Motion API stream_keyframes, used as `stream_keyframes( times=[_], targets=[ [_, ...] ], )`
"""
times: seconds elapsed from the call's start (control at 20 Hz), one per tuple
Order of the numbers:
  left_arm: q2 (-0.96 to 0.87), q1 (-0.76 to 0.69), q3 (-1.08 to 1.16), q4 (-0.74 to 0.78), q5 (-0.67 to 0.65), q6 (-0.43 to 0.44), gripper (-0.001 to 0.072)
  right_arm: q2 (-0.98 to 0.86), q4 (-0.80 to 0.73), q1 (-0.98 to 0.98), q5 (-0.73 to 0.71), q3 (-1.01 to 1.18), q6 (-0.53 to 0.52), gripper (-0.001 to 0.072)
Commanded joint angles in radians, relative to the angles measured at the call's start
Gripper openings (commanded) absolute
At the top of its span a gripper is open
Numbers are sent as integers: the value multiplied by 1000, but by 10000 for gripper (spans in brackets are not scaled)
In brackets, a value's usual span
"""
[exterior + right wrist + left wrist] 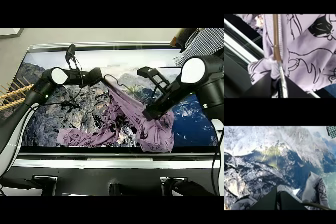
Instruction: Fold the clothes and pants, and hang the long-sleeved shirts on hangers.
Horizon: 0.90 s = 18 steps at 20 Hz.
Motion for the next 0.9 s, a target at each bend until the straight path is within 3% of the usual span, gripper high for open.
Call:
stream_keyframes(
  times=[0.0,0.55,0.85],
  targets=[
    [0,3,2,-11,5,1,25,-8,-30,1,2,-15,4,44],
    [15,-2,66,-26,-5,24,26,-109,-54,8,-12,-16,11,44],
    [14,-23,100,-25,-55,38,25,-124,-209,117,-31,-16,72,44]
  ],
)
